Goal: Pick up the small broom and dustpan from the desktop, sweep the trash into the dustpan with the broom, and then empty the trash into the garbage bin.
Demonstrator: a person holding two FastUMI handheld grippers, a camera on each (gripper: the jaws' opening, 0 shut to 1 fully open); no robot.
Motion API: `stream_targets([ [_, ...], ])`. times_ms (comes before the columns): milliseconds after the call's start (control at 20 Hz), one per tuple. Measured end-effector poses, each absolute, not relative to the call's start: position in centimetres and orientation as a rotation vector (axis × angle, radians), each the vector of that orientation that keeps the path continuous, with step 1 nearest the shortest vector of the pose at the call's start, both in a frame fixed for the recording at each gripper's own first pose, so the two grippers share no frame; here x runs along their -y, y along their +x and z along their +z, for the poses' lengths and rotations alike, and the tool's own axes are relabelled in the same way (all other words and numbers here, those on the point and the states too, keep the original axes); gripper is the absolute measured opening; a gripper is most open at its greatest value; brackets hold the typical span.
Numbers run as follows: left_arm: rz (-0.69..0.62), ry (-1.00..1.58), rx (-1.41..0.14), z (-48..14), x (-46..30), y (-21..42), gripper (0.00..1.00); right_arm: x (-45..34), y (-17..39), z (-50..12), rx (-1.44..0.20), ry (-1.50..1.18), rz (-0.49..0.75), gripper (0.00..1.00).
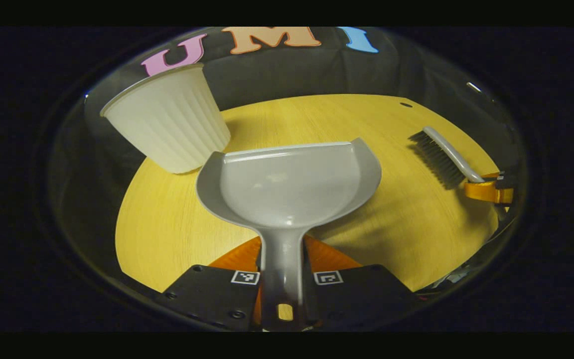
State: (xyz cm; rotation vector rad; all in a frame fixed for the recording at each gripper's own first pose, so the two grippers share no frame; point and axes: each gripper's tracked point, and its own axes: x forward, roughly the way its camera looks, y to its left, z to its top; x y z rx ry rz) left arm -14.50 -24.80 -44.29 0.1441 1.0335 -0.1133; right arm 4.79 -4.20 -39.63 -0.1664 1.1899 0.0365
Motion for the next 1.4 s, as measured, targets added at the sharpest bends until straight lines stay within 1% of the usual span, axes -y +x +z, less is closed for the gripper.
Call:
stream_targets([
  [50,-0.111,0.14,-1.049,-44.3,24.8,-14.6,0.27,4.2,4.9,-39.3,-1.204,-0.171,0.038,0.13],
  [150,-0.104,0.122,-1.07,-44.2,24.9,-14.6,0.27,4.3,5.0,-39.3,-1.203,-0.175,0.042,0.18],
  [200,-0.1,0.114,-1.073,-43.8,24.9,-14.7,0.28,4.4,4.8,-39.4,-1.212,-0.178,0.045,0.19],
  [250,-0.109,0.109,-1.073,-43.4,25.0,-14.7,0.3,4.4,5.0,-39.5,-1.21,-0.18,0.044,0.23],
  [350,-0.133,0.09,-1.067,-42.7,25.8,-14.7,0.4,4.3,4.8,-39.3,-1.216,-0.184,0.056,0.29],
  [400,-0.142,0.086,-1.065,-42.6,26.3,-14.8,0.65,4.3,4.5,-39.1,-1.216,-0.188,0.061,0.36],
  [450,-0.147,0.08,-1.06,-42.4,26.8,-15.0,0.66,4.1,4.4,-39.1,-1.218,-0.193,0.068,0.51],
  [500,-0.135,0.084,-1.061,-42.5,26.9,-15.1,0.96,3.8,4.2,-39.0,-1.22,-0.191,0.079,0.62],
  [550,-0.134,0.09,-1.048,-42.4,26.9,-15.1,0.99,3.6,4.3,-38.9,-1.21,-0.196,0.079,0.72],
  [600,-0.128,0.101,-1.037,-42.1,26.7,-15.1,0.98,3.5,4.5,-38.8,-1.194,-0.198,0.077,0.82],
  [650,-0.118,0.113,-1.018,-41.5,26.4,-15.0,0.96,3.4,4.4,-38.4,-1.179,-0.191,0.079,1.0],
  [750,-0.09,0.136,-0.936,-38.9,26.1,-14.4,0.96,3.4,4.6,-36.5,-1.12,-0.178,0.085,1.0],
  [800,-0.074,0.135,-0.862,-36.9,26.1,-13.5,0.96,3.3,5.0,-35.0,-1.066,-0.17,0.091,1.0],
  [950,-0.041,0.103,-0.624,-29.3,27.2,-11.1,0.96,3.0,6.4,-27.9,-0.812,-0.127,0.125,1.0],
  [1000,-0.039,0.1,-0.556,-26.7,27.8,-10.9,1.0,3.0,6.6,-25.0,-0.713,-0.112,0.14,1.0],
  [1050,-0.039,0.105,-0.492,-24.2,28.4,-10.7,0.95,3.1,6.6,-22.2,-0.617,-0.105,0.149,1.0],
  [1150,-0.03,0.117,-0.374,-19.6,29.9,-10.6,0.95,3.5,6.1,-17.2,-0.442,-0.095,0.159,0.99],
  [1200,-0.04,0.12,-0.335,-17.9,30.8,-10.8,0.95,3.5,5.5,-16.2,-0.379,-0.09,0.166,0.99],
  [1300,-0.049,0.128,-0.268,-15.3,32.3,-11.1,0.94,3.8,4.4,-14.2,-0.31,-0.07,0.186,0.99],
  [1400,-0.034,0.133,-0.195,-12.7,32.9,-11.1,0.94,4.6,3.5,-13.0,-0.284,-0.053,0.197,0.99],
])
